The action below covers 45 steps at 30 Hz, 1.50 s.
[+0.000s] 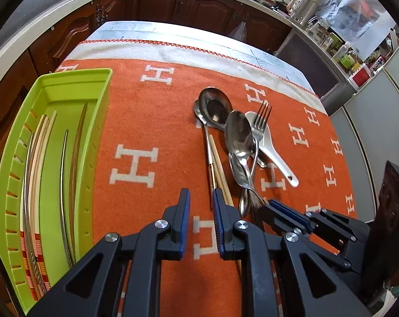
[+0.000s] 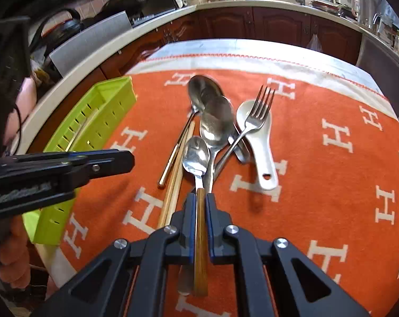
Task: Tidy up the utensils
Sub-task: 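Grasp a steel spoon with the left tool while the right tool grasps a wooden-handled spoon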
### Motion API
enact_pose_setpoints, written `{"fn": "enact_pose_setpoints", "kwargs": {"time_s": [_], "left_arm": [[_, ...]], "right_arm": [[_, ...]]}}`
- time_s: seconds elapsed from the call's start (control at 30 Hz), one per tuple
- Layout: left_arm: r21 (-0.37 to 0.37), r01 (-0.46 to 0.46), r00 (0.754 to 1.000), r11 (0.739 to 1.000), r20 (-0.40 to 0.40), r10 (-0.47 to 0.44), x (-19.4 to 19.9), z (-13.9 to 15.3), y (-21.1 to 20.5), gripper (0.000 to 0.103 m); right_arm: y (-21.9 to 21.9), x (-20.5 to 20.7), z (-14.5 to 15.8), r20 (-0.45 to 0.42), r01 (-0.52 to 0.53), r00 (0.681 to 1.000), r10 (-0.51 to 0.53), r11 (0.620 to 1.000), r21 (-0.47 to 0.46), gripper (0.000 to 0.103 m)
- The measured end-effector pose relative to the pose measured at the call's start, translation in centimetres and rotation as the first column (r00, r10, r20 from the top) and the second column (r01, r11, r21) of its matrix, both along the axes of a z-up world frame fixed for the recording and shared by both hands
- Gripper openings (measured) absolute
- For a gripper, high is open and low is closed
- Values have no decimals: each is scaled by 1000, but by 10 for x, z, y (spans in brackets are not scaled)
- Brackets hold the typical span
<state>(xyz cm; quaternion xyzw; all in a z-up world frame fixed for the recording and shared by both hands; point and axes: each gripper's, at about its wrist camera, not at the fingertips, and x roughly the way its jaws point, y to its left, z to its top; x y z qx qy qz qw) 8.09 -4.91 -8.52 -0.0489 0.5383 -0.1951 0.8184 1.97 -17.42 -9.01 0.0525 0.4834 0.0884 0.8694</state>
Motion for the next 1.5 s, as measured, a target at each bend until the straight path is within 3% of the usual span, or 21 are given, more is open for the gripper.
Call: {"fn": "enact_pose_setpoints", "kwargs": {"time_s": [0.2,0.5,0.8,1.5], "left_arm": [[-32,10,1000,999,-27,-11,14,-3,-9,15],[-137,63,996,988,-56,-71,34,-13,-46,15],[-118,32,994,993,-96,-43,53,-38,-71,15],[-50,26,999,998,47,-24,63,-36,-76,27]], "right_arm": [[-14,-6,17,53,29,998,-31,998,54,6],[-55,-14,36,123,149,979,-161,984,98,6],[-77,-26,30,124,193,970,-208,974,123,6],[-99,-28,17,117,222,963,-243,961,166,6]]}}
